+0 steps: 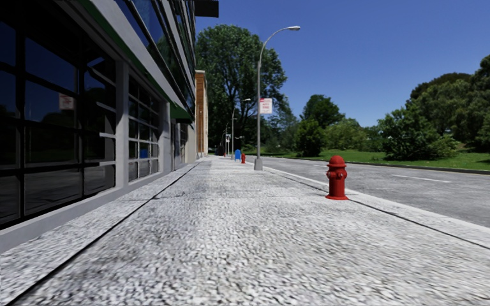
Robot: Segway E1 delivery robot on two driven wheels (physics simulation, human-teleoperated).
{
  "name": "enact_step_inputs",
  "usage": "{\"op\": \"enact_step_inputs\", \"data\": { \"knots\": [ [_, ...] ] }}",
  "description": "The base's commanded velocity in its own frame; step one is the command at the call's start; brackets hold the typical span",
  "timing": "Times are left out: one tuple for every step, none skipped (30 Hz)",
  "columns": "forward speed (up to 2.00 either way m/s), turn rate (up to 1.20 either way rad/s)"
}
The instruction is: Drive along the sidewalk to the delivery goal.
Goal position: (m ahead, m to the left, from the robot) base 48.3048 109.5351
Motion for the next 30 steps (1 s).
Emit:
{"op": "enact_step_inputs", "data": {
  "knots": [
    [2.0, 0.31],
    [2.0, 0.31],
    [2.0, 0.31],
    [2.0, 0.31],
    [2.0, 0.31],
    [2.0, 0.2],
    [2.0, 0.14],
    [2.0, 0.14],
    [2.0, 0.11],
    [2.0, 0.06],
    [2.0, 0.0],
    [2.0, 0.0],
    [2.0, 0.0],
    [2.0, 0.0],
    [2.0, 0.0],
    [2.0, 0.0],
    [2.0, 0.0],
    [2.0, 0.0],
    [2.0, 0.0],
    [2.0, 0.0],
    [2.0, 0.0],
    [2.0, 0.0],
    [2.0, 0.0],
    [2.0, 0.0],
    [2.0, 0.0],
    [2.0, 0.04],
    [2.0, 0.04],
    [2.0, 0.17],
    [2.0, 0.31],
    [2.0, 0.37]
  ]
}}
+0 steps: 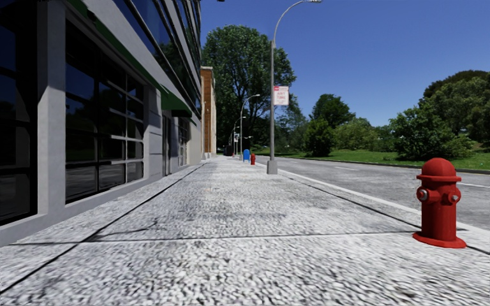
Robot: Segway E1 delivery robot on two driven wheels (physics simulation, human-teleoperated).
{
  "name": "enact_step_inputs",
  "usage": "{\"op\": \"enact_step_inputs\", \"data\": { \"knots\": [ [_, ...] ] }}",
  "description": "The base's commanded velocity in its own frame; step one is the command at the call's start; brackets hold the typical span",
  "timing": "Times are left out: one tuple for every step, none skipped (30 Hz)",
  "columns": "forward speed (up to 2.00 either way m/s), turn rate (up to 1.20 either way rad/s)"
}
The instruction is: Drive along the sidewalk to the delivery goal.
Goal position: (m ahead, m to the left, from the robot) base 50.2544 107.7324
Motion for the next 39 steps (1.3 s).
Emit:
{"op": "enact_step_inputs", "data": {
  "knots": [
    [2.0, 0.37],
    [2.0, 0.38],
    [2.0, 0.38],
    [2.0, 0.38],
    [2.0, 0.38],
    [2.0, 0.38],
    [2.0, 0.38],
    [2.0, 0.38],
    [2.0, 0.38],
    [2.0, 0.38],
    [2.0, 0.38],
    [2.0, 0.38],
    [2.0, 0.3],
    [2.0, 0.0],
    [2.0, 0.0],
    [2.0, 0.0],
    [2.0, 0.0],
    [2.0, 0.0],
    [2.0, 0.0],
    [2.0, 0.0],
    [2.0, 0.0],
    [2.0, 0.0],
    [2.0, 0.0],
    [2.0, 0.0],
    [2.0, 0.0],
    [2.0, 0.0],
    [2.0, 0.0],
    [2.0, 0.0],
    [2.0, 0.0],
    [2.0, 0.0],
    [2.0, 0.0],
    [2.0, 0.0],
    [2.0, 0.0],
    [2.0, 0.0],
    [2.0, 0.0],
    [2.0, 0.0],
    [2.0, 0.0],
    [2.0, 0.0],
    [2.0, 0.0]
  ]
}}
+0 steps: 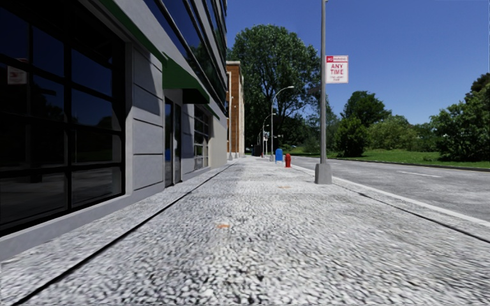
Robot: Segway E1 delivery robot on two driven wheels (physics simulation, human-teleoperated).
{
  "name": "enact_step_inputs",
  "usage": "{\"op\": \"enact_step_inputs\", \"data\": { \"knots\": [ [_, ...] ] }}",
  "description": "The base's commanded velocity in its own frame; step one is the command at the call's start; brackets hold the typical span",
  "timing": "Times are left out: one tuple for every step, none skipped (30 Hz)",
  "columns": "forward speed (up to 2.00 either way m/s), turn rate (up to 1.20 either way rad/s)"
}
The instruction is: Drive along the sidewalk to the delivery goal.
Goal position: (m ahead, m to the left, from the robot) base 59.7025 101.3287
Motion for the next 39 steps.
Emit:
{"op": "enact_step_inputs", "data": {
  "knots": [
    [2.0, 0.0],
    [2.0, 0.0],
    [2.0, 0.0],
    [2.0, 0.0],
    [2.0, 0.0],
    [2.0, 0.0],
    [2.0, 0.0],
    [2.0, 0.0],
    [2.0, 0.0],
    [2.0, 0.0],
    [2.0, 0.0],
    [2.0, 0.0],
    [2.0, -0.07],
    [2.0, -0.07],
    [2.0, -0.19],
    [2.0, -0.25],
    [2.0, -0.29],
    [2.0, -0.29],
    [2.0, -0.3],
    [2.0, -0.28],
    [2.0, -0.28],
    [2.0, -0.09],
    [2.0, 0.0],
    [2.0, 0.0],
    [2.0, 0.0],
    [2.0, 0.0],
    [2.0, 0.0],
    [2.0, 0.0],
    [2.0, 0.0],
    [2.0, 0.0],
    [2.0, 0.0],
    [2.0, 0.0],
    [2.0, 0.0],
    [2.0, 0.0],
    [2.0, 0.0],
    [2.0, 0.0],
    [2.0, 0.0],
    [2.0, 0.0],
    [2.0, 0.0]
  ]
}}
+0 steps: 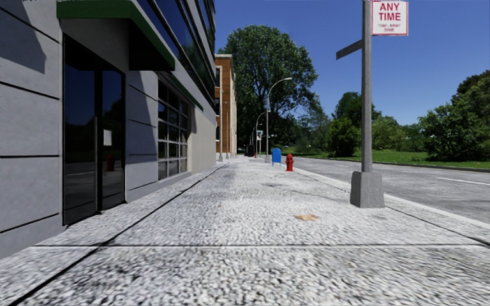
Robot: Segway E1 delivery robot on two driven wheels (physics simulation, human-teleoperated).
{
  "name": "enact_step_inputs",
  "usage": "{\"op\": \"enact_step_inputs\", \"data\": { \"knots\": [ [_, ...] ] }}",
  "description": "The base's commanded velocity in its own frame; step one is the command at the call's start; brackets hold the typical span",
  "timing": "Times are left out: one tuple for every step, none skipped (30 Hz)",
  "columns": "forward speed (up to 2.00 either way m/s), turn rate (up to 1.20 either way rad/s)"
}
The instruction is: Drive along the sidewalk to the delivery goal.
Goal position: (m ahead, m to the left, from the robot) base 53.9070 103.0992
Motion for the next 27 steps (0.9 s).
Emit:
{"op": "enact_step_inputs", "data": {
  "knots": [
    [2.0, 0.0],
    [2.0, 0.0],
    [2.0, 0.0],
    [2.0, 0.0],
    [2.0, 0.0],
    [2.0, 0.0],
    [2.0, 0.0],
    [2.0, 0.0],
    [2.0, 0.0],
    [2.0, 0.0],
    [2.0, 0.0],
    [2.0, 0.0],
    [2.0, 0.0],
    [2.0, 0.0],
    [2.0, 0.0],
    [2.0, 0.0],
    [2.0, 0.0],
    [2.0, 0.0],
    [2.0, 0.0],
    [2.0, 0.0],
    [2.0, 0.0],
    [2.0, 0.0],
    [2.0, 0.0],
    [2.0, 0.0],
    [2.0, 0.0],
    [2.0, 0.0],
    [2.0, 0.0]
  ]
}}
